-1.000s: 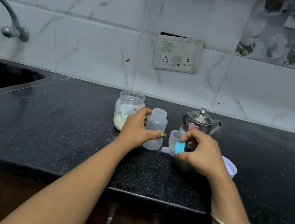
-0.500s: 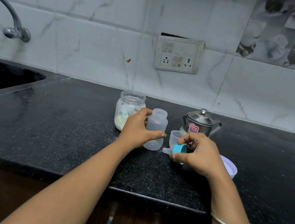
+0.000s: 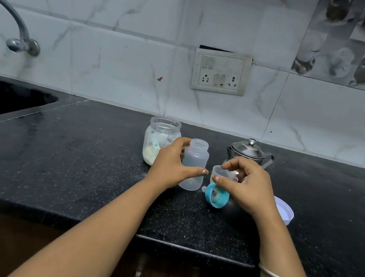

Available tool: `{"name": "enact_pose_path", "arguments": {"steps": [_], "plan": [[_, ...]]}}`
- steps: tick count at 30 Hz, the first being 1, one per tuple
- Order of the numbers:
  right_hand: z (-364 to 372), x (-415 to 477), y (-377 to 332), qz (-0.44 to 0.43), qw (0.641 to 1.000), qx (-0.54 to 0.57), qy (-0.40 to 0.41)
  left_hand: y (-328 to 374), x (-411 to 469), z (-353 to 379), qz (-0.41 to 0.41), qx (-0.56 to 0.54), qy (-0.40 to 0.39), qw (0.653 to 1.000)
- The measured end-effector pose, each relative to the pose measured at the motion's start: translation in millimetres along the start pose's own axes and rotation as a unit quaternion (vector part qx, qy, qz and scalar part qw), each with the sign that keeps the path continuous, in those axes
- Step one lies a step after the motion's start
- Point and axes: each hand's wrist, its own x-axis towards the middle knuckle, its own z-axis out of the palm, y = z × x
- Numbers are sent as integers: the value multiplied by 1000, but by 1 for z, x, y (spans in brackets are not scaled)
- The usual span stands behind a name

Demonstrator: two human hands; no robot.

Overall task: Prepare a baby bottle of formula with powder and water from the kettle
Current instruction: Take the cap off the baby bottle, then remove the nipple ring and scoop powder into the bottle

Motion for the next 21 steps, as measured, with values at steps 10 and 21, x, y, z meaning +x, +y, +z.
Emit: {"name": "enact_pose_path", "arguments": {"steps": [10, 21], "plan": [[20, 19, -21, -2, 1000, 4, 1, 7, -3, -3, 9, 9, 16, 1000], [48, 34, -37, -14, 999, 13, -47, 1, -5, -28, 58, 121, 74, 988]]}}
